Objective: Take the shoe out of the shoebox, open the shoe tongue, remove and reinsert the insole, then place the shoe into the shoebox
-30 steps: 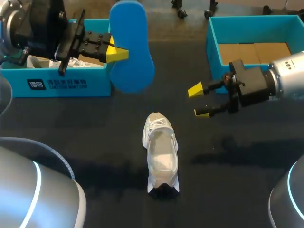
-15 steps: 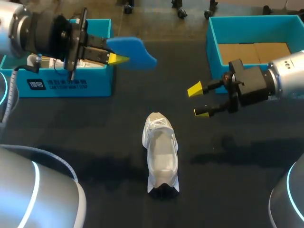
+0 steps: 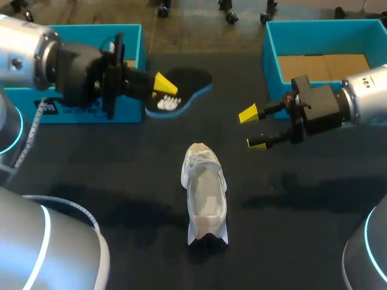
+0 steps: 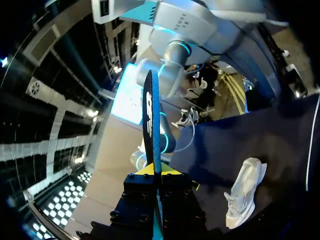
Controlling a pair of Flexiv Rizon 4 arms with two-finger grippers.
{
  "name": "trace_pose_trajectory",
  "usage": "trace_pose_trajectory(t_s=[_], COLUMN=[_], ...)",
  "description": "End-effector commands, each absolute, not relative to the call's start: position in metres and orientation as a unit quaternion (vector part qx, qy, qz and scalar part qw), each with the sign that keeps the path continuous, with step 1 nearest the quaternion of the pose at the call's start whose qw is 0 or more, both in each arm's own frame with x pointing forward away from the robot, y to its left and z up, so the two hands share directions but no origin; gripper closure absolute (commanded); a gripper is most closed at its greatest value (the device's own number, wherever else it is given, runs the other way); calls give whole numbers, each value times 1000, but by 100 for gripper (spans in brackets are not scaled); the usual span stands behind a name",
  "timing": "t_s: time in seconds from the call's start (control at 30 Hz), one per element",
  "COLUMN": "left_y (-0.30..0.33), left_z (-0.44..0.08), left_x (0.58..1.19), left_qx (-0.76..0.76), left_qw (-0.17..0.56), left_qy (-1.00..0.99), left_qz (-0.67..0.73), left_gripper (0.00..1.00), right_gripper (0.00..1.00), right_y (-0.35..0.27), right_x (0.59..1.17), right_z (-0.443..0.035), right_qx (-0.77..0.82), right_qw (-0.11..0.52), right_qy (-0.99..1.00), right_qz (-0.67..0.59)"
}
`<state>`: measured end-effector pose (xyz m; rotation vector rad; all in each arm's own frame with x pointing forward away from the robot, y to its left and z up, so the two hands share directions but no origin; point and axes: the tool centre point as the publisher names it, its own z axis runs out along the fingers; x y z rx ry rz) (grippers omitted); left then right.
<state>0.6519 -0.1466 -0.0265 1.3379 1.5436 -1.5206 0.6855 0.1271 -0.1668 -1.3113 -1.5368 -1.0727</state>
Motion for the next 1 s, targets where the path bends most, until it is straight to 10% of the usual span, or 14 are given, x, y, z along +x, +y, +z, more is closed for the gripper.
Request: trace_pose_trajectory(t_s=[0.03,1.0], left_y=[-149,-167], left_z=[-20,-95], left_x=[668,696], left_qx=[543,585], left_qw=[273,404], left_qy=[561,539], left_qz=[-562,-451], left_gripper=[100,100], right_gripper=[0,0], right_y=[128,128], right_x=[686,686], right_z=[-167,-167], right_qx=[-522,-522], right_qw=[414,414], right_qy=[-612,-612], right_qz=[-426,-426])
